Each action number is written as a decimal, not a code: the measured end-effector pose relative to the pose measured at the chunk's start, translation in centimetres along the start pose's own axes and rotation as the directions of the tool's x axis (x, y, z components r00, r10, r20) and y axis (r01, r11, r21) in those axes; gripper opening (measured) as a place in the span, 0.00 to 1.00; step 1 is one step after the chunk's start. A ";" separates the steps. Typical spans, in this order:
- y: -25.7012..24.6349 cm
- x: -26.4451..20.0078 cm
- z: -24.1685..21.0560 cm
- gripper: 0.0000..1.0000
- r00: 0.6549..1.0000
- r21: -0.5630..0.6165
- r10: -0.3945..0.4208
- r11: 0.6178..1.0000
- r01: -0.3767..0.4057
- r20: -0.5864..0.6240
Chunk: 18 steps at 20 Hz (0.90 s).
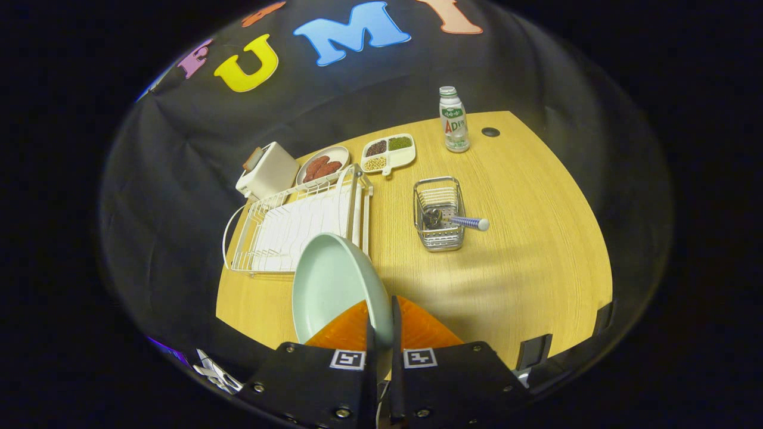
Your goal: Take the plate from the dish rack, then take the spoon from the basket and place it into the plate.
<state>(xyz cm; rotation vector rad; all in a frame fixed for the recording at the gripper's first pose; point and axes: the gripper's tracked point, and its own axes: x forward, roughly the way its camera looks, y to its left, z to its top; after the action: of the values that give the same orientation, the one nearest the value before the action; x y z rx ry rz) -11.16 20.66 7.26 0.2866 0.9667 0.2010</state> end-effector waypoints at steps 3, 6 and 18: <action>0.1 1.1 -1.6 0.09 1.000 0.025 0.018 1.000 -0.018 -0.016; -0.1 2.7 -3.1 0.09 1.000 0.045 0.006 0.999 -0.005 -0.030; 0.9 10.2 -7.7 0.09 0.987 0.120 0.153 0.982 -0.146 -0.050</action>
<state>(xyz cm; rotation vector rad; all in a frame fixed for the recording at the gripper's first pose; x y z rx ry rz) -11.97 25.66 -4.49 0.4628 1.0180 0.2932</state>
